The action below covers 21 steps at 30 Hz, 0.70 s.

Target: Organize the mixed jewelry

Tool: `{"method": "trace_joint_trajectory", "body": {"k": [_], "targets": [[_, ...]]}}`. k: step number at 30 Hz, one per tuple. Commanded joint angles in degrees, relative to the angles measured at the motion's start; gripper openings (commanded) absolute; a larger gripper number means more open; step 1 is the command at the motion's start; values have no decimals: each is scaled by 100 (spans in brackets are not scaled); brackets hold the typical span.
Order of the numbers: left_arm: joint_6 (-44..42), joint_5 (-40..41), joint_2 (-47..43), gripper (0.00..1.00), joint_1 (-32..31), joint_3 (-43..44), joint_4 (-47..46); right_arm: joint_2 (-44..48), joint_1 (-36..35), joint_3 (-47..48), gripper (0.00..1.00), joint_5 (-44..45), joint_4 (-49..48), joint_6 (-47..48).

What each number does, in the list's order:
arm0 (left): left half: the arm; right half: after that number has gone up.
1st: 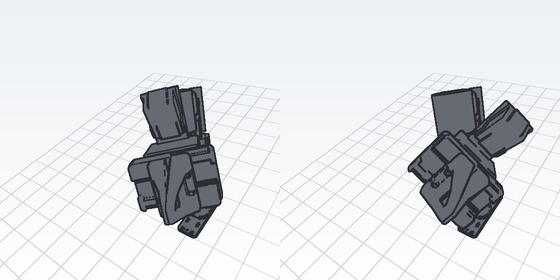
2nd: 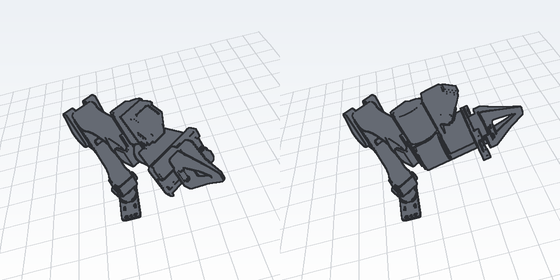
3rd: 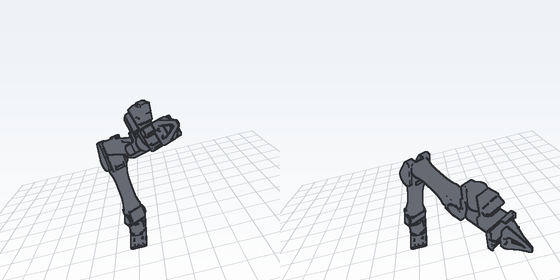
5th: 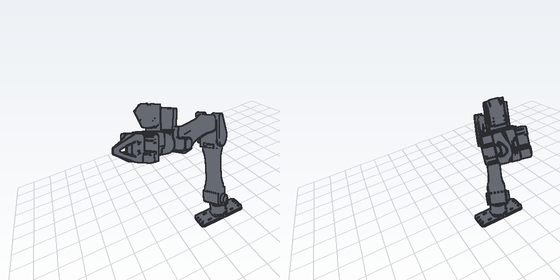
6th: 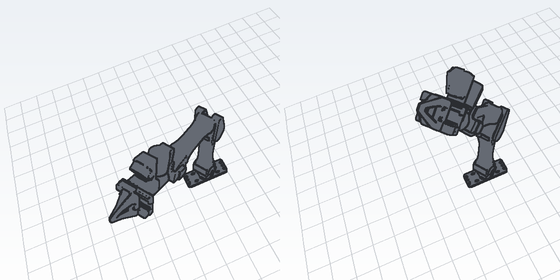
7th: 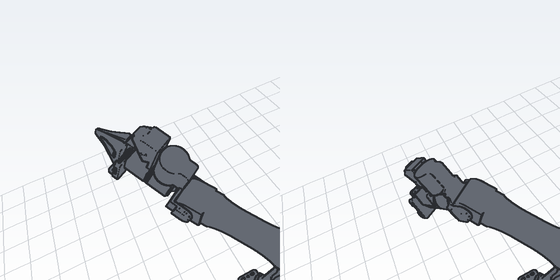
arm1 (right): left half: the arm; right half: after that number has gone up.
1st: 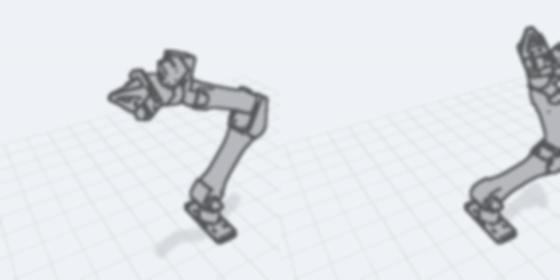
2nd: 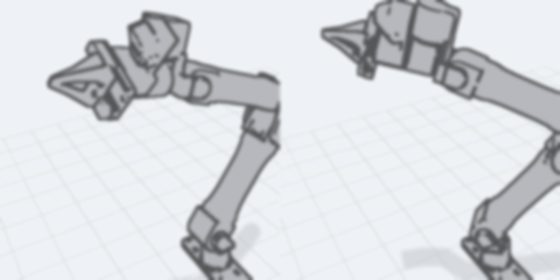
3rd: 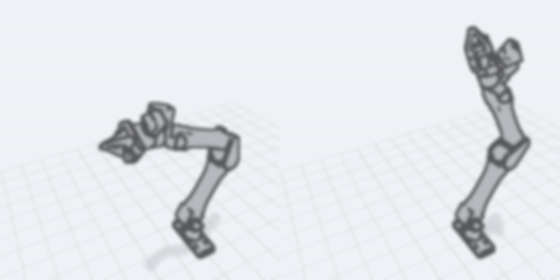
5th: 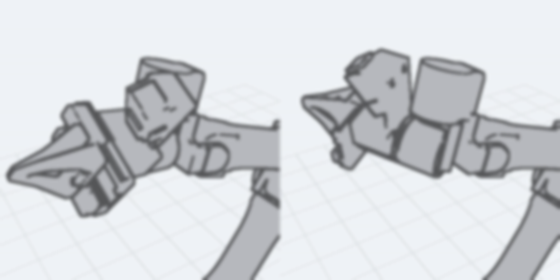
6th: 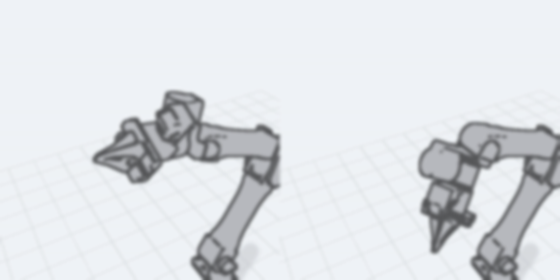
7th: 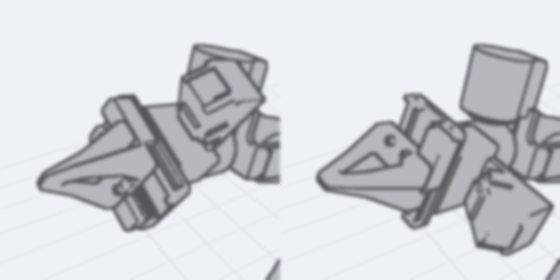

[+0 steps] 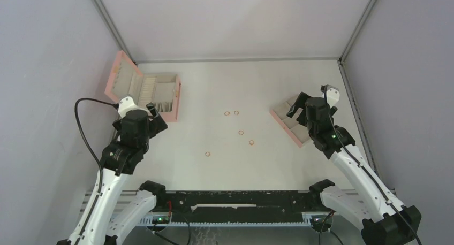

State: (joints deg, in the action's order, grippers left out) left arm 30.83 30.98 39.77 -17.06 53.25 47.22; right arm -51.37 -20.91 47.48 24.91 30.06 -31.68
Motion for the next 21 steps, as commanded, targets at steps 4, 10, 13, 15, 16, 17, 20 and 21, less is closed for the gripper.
{"method": "trace_joint_trajectory", "body": {"k": [4,10,13,15,16,17,20,21], "targets": [[-76,-76,-57,100,36,29,-287,40,69,19,100,-98,-235,-72],[-383,-356,-181,100,36,-167,-446,39,84,22,100,-148,-225,-91],[-632,-624,89,100,36,-204,-607,64,89,19,100,-156,-236,-88],[-739,-642,584,100,24,-45,-625,67,91,23,100,-191,-279,-89],[-797,-562,917,100,27,157,-586,71,91,24,100,-245,-321,-86],[-812,-360,1397,100,-7,393,-462,85,89,22,100,-282,-347,-103],[-624,511,2993,100,-260,1464,364,148,80,16,100,-331,-344,-215],[-627,416,3340,100,-280,1677,337,172,72,21,100,-353,-339,-221]]}}
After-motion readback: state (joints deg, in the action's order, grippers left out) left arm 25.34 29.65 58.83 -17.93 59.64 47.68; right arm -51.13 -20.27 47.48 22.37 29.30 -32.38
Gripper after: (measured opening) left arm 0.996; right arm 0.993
